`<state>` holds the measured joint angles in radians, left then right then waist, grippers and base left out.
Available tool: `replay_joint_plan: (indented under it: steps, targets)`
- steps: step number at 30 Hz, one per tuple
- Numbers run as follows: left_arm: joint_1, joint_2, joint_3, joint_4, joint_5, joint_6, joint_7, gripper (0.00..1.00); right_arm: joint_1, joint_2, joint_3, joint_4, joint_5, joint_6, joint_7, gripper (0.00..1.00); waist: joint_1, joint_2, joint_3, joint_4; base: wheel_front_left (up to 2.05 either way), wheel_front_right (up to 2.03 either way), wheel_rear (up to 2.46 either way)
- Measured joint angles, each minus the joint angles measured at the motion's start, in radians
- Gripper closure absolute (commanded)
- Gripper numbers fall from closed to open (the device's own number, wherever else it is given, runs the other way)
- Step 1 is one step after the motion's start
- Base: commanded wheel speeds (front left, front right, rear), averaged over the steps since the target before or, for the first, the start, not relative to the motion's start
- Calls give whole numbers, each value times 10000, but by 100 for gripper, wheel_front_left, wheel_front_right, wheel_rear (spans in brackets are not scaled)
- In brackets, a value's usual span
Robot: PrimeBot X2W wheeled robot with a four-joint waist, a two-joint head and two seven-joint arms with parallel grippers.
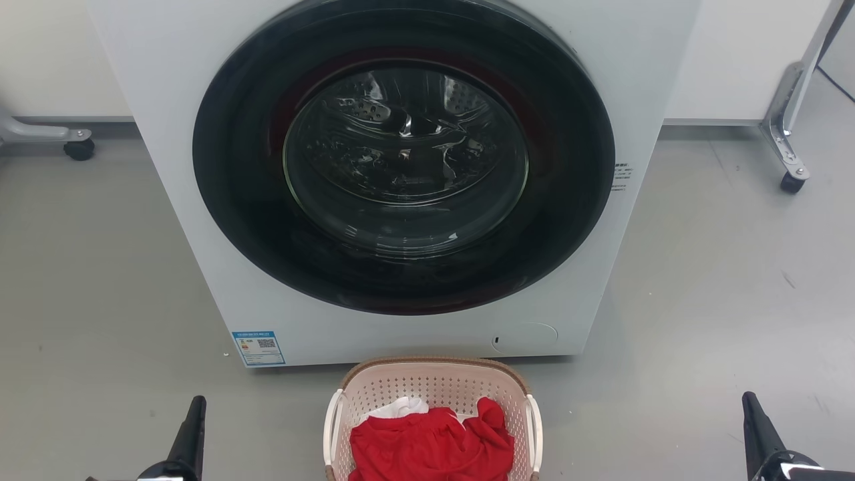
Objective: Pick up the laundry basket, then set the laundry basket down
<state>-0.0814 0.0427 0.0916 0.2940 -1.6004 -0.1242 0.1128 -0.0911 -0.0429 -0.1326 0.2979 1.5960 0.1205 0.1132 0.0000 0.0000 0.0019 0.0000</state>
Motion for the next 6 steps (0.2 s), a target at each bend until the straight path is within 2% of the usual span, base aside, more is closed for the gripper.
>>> replay_joint_plan:
  steps: [6]
  targets:
    - [0,0,0,0,0,0,0,100,0,0,0,0,0,0,0,100,0,0,0,0,0,0,0]
